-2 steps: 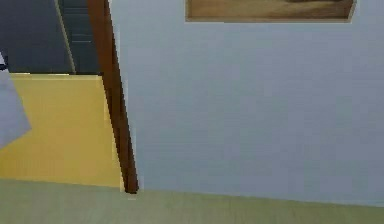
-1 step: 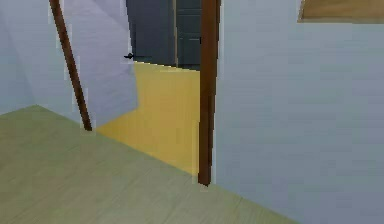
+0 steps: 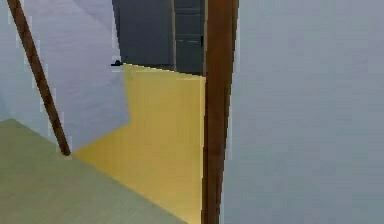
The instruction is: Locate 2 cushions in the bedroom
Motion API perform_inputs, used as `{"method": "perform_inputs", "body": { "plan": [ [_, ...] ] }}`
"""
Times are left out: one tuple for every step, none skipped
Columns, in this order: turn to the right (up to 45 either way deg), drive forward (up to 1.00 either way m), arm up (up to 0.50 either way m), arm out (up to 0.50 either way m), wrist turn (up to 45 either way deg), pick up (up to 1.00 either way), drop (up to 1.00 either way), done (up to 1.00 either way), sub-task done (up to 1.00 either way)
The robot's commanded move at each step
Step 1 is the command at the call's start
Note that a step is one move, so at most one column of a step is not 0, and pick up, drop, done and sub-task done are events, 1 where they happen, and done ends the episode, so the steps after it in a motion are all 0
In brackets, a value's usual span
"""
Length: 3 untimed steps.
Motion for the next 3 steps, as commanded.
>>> {"method": "perform_inputs", "body": {
  "plan": [
    [-45.0, 0.00, 0.00, 0.00, 0.0, 0.00, 0.00, 0.00, 0.00],
    [-12.0, 0.00, 0.00, 0.00, 0.0, 0.00, 0.00, 0.00, 0.00],
    [0.0, 1.00, 0.00, 0.00, 0.0, 0.00, 0.00, 0.00, 0.00]
  ]
}}
